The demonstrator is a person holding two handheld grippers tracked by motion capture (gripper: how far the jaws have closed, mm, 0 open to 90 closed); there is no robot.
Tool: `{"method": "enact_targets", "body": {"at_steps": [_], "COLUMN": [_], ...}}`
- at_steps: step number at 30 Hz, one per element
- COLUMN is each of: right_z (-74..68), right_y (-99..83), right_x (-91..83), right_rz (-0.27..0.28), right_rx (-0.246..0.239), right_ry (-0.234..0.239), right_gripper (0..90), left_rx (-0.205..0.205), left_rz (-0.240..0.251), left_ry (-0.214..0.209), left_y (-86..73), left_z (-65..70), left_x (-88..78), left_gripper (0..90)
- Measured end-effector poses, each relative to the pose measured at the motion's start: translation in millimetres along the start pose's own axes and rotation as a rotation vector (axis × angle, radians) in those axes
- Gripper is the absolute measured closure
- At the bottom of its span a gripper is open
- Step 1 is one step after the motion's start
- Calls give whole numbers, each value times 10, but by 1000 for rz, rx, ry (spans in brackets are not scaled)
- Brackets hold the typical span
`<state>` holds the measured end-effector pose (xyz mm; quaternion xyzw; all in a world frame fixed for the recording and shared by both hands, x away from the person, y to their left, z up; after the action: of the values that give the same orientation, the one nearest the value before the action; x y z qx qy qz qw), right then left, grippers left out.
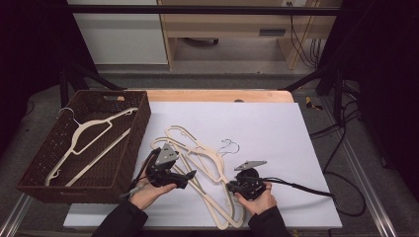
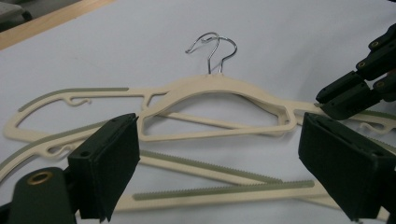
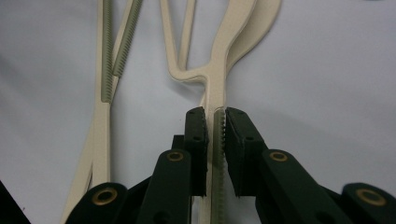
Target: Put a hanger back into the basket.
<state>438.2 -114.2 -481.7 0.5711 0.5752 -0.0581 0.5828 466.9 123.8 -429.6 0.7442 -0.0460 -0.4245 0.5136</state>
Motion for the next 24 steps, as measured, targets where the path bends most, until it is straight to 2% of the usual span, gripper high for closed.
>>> {"method": "enact_targets", "body": {"at_steps": [5, 6, 9, 12, 16, 18, 19, 21, 22, 24], "right_z": [21, 11, 35, 43, 54, 56, 44, 55, 47, 54], "right_y": [-12, -10, -30, -58, -74, -75, -71, -70, -59, -52], "right_x": [32, 38, 54, 72, 68, 69, 71, 70, 66, 65], "right_rz": [-5, -1, -8, -26, -19, -21, -21, -26, -30, -30], "right_rx": [-24, -16, -63, -84, -113, -118, -98, -98, -67, -66], "right_ry": [-4, 0, -21, -37, -28, -29, -26, -36, -34, -38], "right_gripper": [790, 787, 778, 760, 759, 765, 769, 775, 790, 795], "left_rx": [17, 12, -9, -15, -24, -32, -35, -36, -38, -42], "left_rz": [-11, -5, 10, 15, 21, 23, 22, 20, 17, 22], "left_ry": [-11, -15, -24, -22, -16, -16, -18, -15, -15, -13], "left_y": [-23, -27, -38, -46, -56, -64, -68, -71, -74, -71], "left_z": [70, 71, 58, 34, 8, -3, -9, -14, -26, -36], "left_x": [24, 10, -23, -53, -78, -81, -81, -80, -78, -76], "left_gripper": [123, 123, 123, 123, 123, 123, 123, 123, 122, 121]}}
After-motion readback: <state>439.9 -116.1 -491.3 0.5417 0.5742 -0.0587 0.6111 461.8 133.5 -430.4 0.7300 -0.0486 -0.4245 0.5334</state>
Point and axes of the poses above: each handheld gripper's, and its own axes: x roughly forward along the jaws, y roughly out of its top, z roughly to its right, the point moved 3 cm from there along x, roughly forward along the jaws, and after that the axes turned 8 degrees about y, right-handed, at the moved point
